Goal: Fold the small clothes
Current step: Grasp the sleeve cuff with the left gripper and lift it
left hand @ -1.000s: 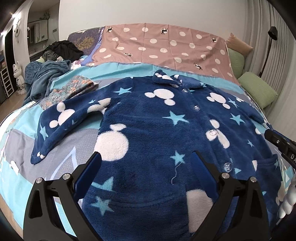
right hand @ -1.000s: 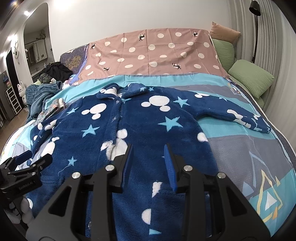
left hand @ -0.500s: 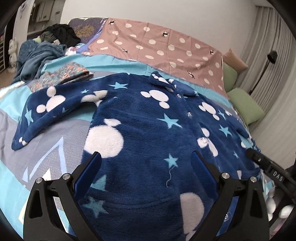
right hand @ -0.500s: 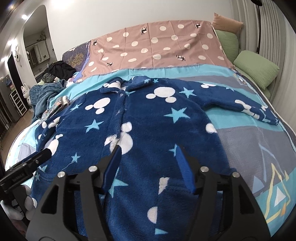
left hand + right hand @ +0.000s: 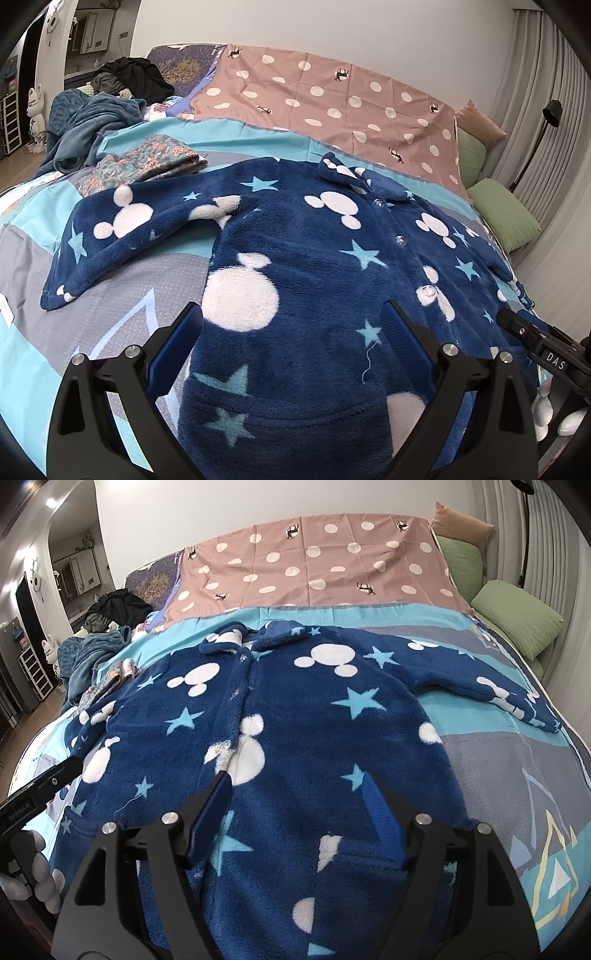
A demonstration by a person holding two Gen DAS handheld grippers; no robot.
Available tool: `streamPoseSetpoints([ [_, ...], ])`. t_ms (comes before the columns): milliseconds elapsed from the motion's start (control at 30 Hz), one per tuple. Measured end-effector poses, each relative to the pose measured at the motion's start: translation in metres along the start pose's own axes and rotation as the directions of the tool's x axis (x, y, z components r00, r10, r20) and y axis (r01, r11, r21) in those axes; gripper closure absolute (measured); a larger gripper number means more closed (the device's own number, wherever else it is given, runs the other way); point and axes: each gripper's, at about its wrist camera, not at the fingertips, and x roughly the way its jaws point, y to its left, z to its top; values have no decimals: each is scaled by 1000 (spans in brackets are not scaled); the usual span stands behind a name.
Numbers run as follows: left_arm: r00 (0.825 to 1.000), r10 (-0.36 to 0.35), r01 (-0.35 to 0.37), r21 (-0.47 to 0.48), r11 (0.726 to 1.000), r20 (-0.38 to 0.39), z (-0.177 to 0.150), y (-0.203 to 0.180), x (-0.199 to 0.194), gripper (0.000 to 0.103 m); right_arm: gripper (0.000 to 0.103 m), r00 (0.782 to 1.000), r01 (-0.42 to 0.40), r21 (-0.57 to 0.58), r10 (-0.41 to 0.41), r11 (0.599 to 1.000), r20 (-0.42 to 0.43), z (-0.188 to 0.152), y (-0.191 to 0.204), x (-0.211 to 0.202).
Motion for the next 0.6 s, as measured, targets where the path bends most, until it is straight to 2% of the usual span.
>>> streamPoseSetpoints([
  [400, 1000, -13, 13, -24, 1000, 3, 2, 15, 1, 6, 24, 999, 10, -21, -11, 1000, -40, 1, 9, 11],
  [500, 999, -32, 32, -70, 997, 3, 5, 29, 4, 6, 23, 999, 12, -21, -13, 1000, -48, 2, 10, 14],
  [567, 999, -50, 52, -157, 986, 11, 8, 51, 7, 14, 23, 998, 13, -17, -14, 1000, -54, 3, 10, 16],
  [600, 998, -69, 69, -206, 976, 8, 10, 63, 9, 23, 22, 998, 13, -14, -14, 1000, -56, 3, 9, 16],
])
